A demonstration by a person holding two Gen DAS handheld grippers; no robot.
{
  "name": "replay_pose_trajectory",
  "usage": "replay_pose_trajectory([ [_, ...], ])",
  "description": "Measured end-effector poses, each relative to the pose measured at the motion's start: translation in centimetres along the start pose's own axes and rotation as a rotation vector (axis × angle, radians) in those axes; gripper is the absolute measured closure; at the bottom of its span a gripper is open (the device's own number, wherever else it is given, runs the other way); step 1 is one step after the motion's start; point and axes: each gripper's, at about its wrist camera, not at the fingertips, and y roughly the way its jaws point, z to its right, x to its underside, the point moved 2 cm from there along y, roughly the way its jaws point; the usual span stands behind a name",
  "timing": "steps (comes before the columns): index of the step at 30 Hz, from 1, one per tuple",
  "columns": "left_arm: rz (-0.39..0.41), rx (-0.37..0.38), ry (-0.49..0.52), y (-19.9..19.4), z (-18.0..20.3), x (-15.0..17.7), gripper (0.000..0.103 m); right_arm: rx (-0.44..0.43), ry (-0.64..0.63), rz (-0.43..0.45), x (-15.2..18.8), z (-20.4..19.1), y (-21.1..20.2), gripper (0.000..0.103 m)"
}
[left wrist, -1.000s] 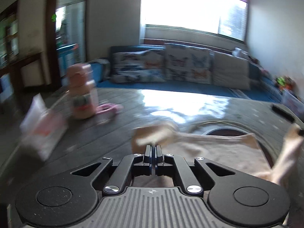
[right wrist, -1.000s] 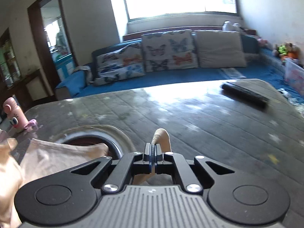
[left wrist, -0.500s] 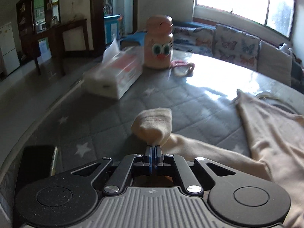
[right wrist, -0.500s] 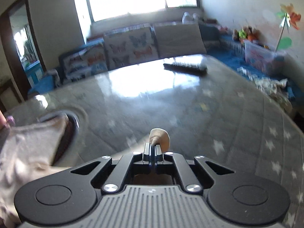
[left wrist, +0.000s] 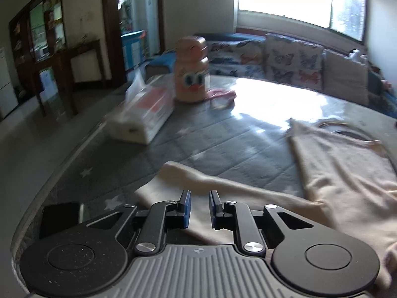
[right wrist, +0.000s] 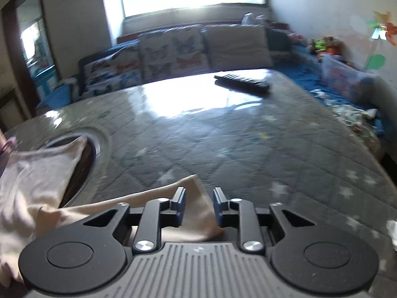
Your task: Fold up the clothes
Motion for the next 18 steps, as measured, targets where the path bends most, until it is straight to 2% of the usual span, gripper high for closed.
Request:
replay_pose_trajectory([
  [6, 0.019, 0.165, 0.097, -1.2, 5.4, -0.2, 0.085, -0.017, -0.034, -0.046, -0.2, -1.4, 2.8, 0.073],
  [16, -0.046, 0.457, 0.296, -0.1, 17.0, 1.7, 0.085, 0.032, -0.083, -0.036, -1.5, -2.0, 5.3, 0.072],
  [18, -0.056, 0.508, 0.342, -0.1, 19.1, 2.4, 0.085, 0.048, -0.093, -0.037, -1.7, -2.0, 5.8, 0.065],
])
